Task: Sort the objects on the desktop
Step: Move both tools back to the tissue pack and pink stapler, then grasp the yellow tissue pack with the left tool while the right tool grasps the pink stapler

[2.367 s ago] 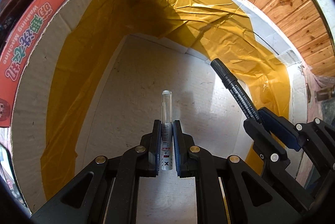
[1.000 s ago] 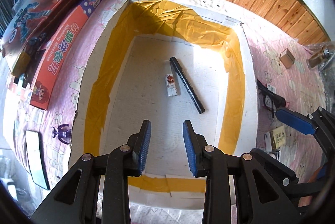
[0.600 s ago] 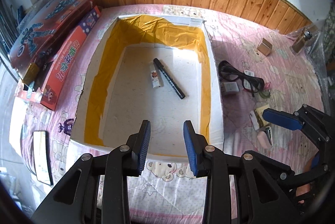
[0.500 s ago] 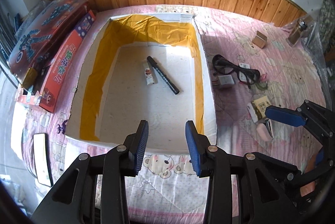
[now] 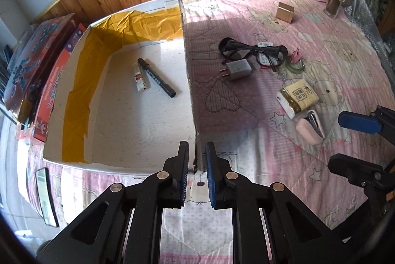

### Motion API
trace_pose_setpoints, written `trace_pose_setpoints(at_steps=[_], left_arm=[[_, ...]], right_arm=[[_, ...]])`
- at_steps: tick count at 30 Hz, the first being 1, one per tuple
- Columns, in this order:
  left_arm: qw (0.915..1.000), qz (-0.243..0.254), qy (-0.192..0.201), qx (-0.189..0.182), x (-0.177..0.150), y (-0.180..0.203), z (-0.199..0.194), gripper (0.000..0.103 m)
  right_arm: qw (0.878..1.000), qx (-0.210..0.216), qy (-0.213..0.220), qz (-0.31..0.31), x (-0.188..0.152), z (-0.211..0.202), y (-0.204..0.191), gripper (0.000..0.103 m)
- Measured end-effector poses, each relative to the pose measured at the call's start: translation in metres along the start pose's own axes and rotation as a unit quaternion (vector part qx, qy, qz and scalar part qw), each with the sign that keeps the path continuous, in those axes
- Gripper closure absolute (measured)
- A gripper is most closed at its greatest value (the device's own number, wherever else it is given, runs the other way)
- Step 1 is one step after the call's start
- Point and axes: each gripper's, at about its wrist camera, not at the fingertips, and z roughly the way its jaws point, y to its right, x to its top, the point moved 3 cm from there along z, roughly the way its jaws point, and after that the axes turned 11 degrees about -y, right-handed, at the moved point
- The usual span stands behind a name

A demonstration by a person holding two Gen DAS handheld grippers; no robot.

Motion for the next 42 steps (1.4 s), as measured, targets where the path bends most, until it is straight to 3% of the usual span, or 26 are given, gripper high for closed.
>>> trace_pose_setpoints(at_steps=[6,8,11,14,19,22,25,26,28,30,33,35,37,39,42], left_arm=[[0.9997,-0.005,0.005,-0.024,-0.011,0.009,-0.018,0.087],[0.9996,-0.015,0.017,-0.015,-0.013,0.012,-0.026,0.069],[0.998,-0.018,0.06,-0.003,-0.013,0.025,-0.047,0.065],[0.9964,-0.006,0.074,-0.04,-0.006,0.048,-0.053,0.059],[0.9958,0.006,0.028,-0.087,0.015,0.085,-0.012,0.059],[0.9933,0.009,0.008,-0.115,0.034,0.099,0.014,0.059],[0.9947,0.017,-0.002,-0.101,0.049,0.11,0.038,0.059],[0.9948,0.018,-0.005,-0.1,0.053,0.112,0.043,0.058],[0.9941,0.017,-0.011,-0.106,0.059,0.115,0.051,0.058],[0.993,0.021,-0.009,-0.116,0.064,0.12,0.053,0.058],[0.9914,0.039,-0.008,-0.125,0.071,0.134,0.058,0.058],[0.99,0.065,-0.008,-0.125,0.076,0.147,0.065,0.058],[0.9894,0.099,-0.008,-0.105,0.078,0.158,0.075,0.057],[0.9896,0.121,-0.008,-0.079,0.079,0.161,0.085,0.057],[0.9901,0.117,-0.003,-0.077,0.082,0.15,0.092,0.057]], right_arm=[[0.998,-0.011,0.008,0.064,-0.029,-0.021,0.049,0.04],[0.995,-0.015,0.015,0.094,-0.039,-0.027,0.068,0.04],[0.989,-0.034,0.005,0.142,-0.056,-0.021,0.097,0.038],[0.982,-0.056,-0.026,0.178,-0.067,-0.005,0.119,0.038],[0.988,-0.034,-0.036,0.146,-0.059,0.022,0.105,0.038],[0.991,-0.061,-0.038,0.109,-0.044,0.049,0.09,0.038],[0.991,-0.098,-0.042,0.076,-0.039,0.071,0.082,0.039],[0.99,-0.112,-0.044,0.074,-0.038,0.074,0.083,0.05],[0.989,-0.079,-0.041,0.117,-0.038,0.069,0.099,0.063],[0.98,-0.041,-0.021,0.193,-0.044,0.055,0.126,0.067],[0.952,0.022,0.018,0.305,-0.06,0.034,0.169,0.067],[0.935,0.044,0.032,0.351,-0.071,0.026,0.189,0.067],[0.926,0.046,0.035,0.373,-0.077,0.022,0.199,0.066],[0.93,0.037,0.04,0.364,-0.075,0.013,0.196,0.064],[0.959,0.026,0.037,0.279,-0.06,0.007,0.166,0.063]])
